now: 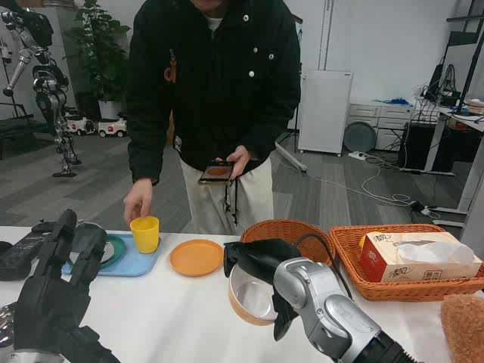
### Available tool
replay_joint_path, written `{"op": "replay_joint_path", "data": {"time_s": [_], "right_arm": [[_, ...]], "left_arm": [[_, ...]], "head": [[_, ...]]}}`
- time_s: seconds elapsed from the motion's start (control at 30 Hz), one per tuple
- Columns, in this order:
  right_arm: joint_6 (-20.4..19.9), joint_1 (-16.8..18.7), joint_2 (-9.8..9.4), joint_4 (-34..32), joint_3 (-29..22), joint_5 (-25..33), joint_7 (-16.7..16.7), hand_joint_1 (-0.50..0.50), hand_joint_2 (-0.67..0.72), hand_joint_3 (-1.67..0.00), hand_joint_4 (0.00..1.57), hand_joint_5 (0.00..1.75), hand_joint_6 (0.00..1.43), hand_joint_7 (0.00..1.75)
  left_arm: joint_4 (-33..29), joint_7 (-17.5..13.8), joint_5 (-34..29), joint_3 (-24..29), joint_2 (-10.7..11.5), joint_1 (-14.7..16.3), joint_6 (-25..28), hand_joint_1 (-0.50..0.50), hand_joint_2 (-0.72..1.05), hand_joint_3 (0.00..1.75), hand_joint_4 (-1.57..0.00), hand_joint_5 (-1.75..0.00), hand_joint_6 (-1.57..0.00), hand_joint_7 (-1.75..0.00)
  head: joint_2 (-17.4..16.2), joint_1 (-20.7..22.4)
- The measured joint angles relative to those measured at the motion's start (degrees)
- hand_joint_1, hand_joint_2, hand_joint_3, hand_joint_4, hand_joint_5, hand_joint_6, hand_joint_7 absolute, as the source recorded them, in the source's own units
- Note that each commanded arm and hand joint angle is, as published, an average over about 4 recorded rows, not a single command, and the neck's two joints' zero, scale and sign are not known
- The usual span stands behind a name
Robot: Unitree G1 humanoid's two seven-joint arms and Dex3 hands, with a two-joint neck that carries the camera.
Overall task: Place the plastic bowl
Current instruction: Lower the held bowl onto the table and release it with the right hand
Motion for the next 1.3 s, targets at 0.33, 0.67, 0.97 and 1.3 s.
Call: {"op": "replay_joint_path", "data": {"time_s": [0.33, 0.67, 0.97, 1.3], "right_arm": [[0.00, 0.09, 0.04, -0.89, 0.00, 0.11, 0.39, -0.46, -0.60, -1.59, 1.37, 1.55, 1.28, 1.73], [0.00, 0.09, 0.04, -0.89, 0.00, 0.11, 0.40, -0.46, -0.60, -1.59, 1.37, 1.55, 1.28, 1.69], [0.00, 0.09, 0.04, -0.89, 0.00, 0.11, 0.40, -0.46, -0.60, -1.59, 1.35, 1.55, 1.28, 1.75], [0.00, 0.09, 0.04, -0.89, 0.00, 0.11, 0.40, -0.46, -0.60, -1.59, 1.37, 1.55, 1.28, 1.73]], "left_arm": [[0.03, -0.01, -0.01, 0.05, -0.20, 0.13, 0.00, -0.50, -0.72, 0.09, -0.30, 0.00, 0.00, 0.00], [0.03, -0.01, -0.01, 0.04, -0.20, 0.13, 0.00, -0.50, -0.72, 0.09, -0.30, 0.00, 0.00, 0.00], [0.03, -0.01, -0.01, 0.04, -0.20, 0.13, 0.00, -0.50, -0.72, 0.09, -0.30, 0.00, 0.00, 0.00], [0.04, -0.01, -0.01, 0.04, -0.20, 0.13, 0.00, -0.50, -0.66, 0.09, -0.30, 0.00, 0.00, 0.00]], "head": [[-1.69, 0.46], [-1.87, 0.35], [-1.97, 0.38], [-2.06, 0.34]]}}
